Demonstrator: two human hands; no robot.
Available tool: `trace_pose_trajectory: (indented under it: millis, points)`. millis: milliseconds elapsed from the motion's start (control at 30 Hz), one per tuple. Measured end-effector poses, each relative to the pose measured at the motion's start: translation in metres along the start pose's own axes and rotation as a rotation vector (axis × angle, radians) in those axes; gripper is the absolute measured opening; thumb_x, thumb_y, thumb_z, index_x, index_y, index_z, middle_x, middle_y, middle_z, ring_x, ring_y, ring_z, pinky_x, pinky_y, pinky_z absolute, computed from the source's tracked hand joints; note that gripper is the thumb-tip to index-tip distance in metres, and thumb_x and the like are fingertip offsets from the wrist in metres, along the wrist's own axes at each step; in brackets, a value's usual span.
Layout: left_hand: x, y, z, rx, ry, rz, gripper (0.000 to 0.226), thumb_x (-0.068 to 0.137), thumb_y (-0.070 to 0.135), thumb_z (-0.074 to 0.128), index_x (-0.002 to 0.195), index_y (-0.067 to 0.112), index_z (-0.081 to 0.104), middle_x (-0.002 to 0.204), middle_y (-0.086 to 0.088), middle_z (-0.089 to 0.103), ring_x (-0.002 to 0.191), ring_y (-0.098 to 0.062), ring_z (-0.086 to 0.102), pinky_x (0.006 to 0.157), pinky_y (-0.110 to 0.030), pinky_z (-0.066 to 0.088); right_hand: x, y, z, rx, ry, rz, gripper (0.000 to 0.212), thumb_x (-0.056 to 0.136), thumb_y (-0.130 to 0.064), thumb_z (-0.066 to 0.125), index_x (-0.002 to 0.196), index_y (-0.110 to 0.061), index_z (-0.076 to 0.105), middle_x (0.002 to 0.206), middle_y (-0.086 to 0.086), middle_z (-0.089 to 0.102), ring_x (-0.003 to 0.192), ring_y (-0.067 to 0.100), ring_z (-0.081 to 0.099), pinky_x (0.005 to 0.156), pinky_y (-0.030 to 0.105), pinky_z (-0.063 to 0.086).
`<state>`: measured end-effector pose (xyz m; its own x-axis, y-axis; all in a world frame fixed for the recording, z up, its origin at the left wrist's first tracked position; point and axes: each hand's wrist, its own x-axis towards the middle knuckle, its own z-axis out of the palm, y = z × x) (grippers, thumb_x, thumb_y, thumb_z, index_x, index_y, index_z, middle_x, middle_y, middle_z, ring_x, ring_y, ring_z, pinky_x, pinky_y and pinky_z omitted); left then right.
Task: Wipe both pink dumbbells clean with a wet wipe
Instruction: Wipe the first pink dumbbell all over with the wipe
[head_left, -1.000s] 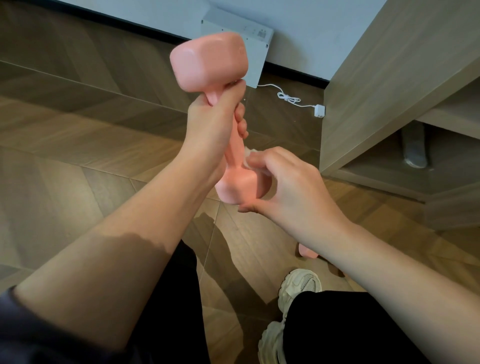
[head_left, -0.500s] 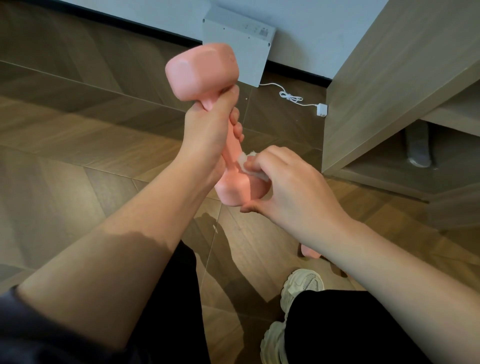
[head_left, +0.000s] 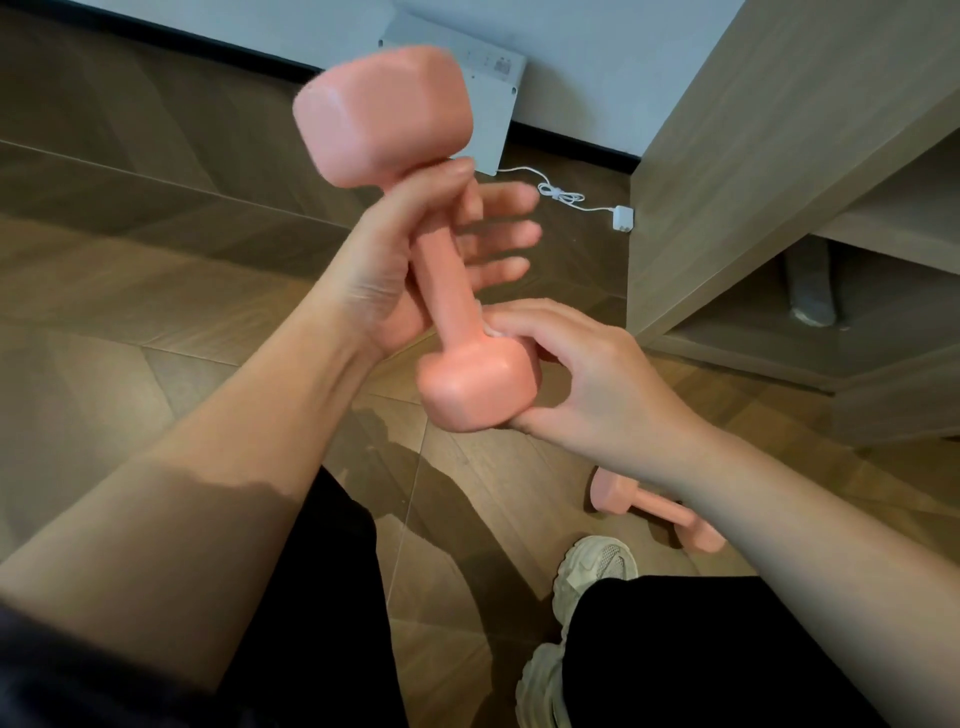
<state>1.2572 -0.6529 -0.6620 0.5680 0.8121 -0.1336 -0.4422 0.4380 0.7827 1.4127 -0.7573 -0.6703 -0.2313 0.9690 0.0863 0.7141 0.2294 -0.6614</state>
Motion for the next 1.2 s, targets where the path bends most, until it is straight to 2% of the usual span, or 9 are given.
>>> trace_pose_trajectory:
  millis: [100,267,400,567,833,1000,1100,1167,1200]
  points:
    - [-0.003,-0.001,0.004,-0.047,-0.017,-0.019,0.047,0.093,0.018,0.045,0.046,0.021,0.046,0.042,0.006,0.04,0.038,-0.009,0.037,0.043,-0.023,0.036,-0.001,0.0,0.001,-0.04,-0.016,-0.034,0.059,0.068,-0.012,0.085,0.122,-0.01,0.062,0.124,0.0,0.061,0.116,0.005,0.053,0.099,0.018,0.041]
    - [-0.002,-0.001,0.009,-0.032,0.117,0.005,0.051,0.094,0.014,0.046,0.045,0.022,0.037,0.039,0.007,0.025,0.034,-0.01,0.023,0.039,-0.023,0.026,-0.003,-0.001,0.007,-0.16,0.065,-0.144,0.049,0.069,-0.009,0.085,0.112,-0.006,0.062,0.114,0.007,0.062,0.106,0.022,0.059,0.084,0.044,0.053]
    - [-0.004,-0.005,0.009,0.012,0.2,0.057,0.051,0.093,0.011,0.051,0.044,0.021,0.038,0.039,0.005,0.027,0.035,-0.011,0.025,0.041,-0.024,0.027,0.0,-0.005,0.009,-0.273,0.01,-0.107,0.047,0.071,-0.004,0.08,0.112,-0.01,0.057,0.114,0.005,0.057,0.104,0.023,0.056,0.079,0.046,0.051]
    - [-0.006,-0.006,0.013,0.083,0.349,0.118,0.044,0.093,0.009,0.06,0.054,0.015,0.039,0.041,0.001,0.033,0.036,-0.015,0.029,0.046,-0.029,0.025,0.002,-0.015,0.008,-0.299,-0.144,0.01,0.078,0.074,-0.042,0.08,0.138,-0.013,0.046,0.146,0.001,0.045,0.134,0.016,0.044,0.109,0.035,0.041]
    - [-0.006,-0.011,0.017,0.108,0.467,0.138,0.037,0.09,0.006,0.063,0.059,0.013,0.042,0.04,0.0,0.035,0.037,-0.016,0.029,0.047,-0.03,0.023,0.001,-0.014,0.021,-0.288,0.041,-0.037,0.053,0.063,-0.021,0.089,0.108,-0.006,0.065,0.115,0.007,0.066,0.11,0.028,0.061,0.085,0.046,0.055]
    - [-0.007,-0.009,0.015,0.098,0.49,0.148,0.035,0.091,0.006,0.062,0.061,0.012,0.044,0.041,0.0,0.036,0.037,-0.015,0.031,0.045,-0.026,0.028,-0.002,-0.012,0.024,-0.25,-0.059,0.039,0.073,0.078,-0.026,0.079,0.141,-0.012,0.046,0.152,0.005,0.041,0.139,0.021,0.04,0.111,0.031,0.033]
    - [-0.007,-0.011,0.017,0.093,0.495,0.136,0.034,0.091,0.006,0.062,0.062,0.012,0.045,0.041,0.0,0.036,0.037,-0.015,0.03,0.045,-0.027,0.026,-0.001,-0.011,0.023,-0.268,0.025,-0.026,0.058,0.066,-0.021,0.087,0.116,-0.007,0.063,0.126,0.008,0.063,0.117,0.028,0.057,0.094,0.045,0.051]
    - [-0.007,-0.012,0.019,0.087,0.505,0.133,0.034,0.091,0.006,0.062,0.063,0.012,0.044,0.041,0.0,0.036,0.037,-0.015,0.03,0.045,-0.027,0.025,-0.002,-0.011,0.023,-0.277,0.068,-0.072,0.049,0.063,-0.018,0.089,0.104,-0.005,0.065,0.111,0.007,0.065,0.106,0.03,0.06,0.081,0.047,0.054]
    - [-0.007,-0.011,0.018,0.092,0.515,0.135,0.034,0.091,0.006,0.062,0.063,0.012,0.044,0.041,0.0,0.036,0.037,-0.015,0.031,0.045,-0.027,0.025,-0.003,-0.011,0.024,-0.278,0.072,-0.078,0.049,0.064,-0.017,0.088,0.105,-0.005,0.064,0.113,0.007,0.065,0.108,0.029,0.059,0.083,0.048,0.054]
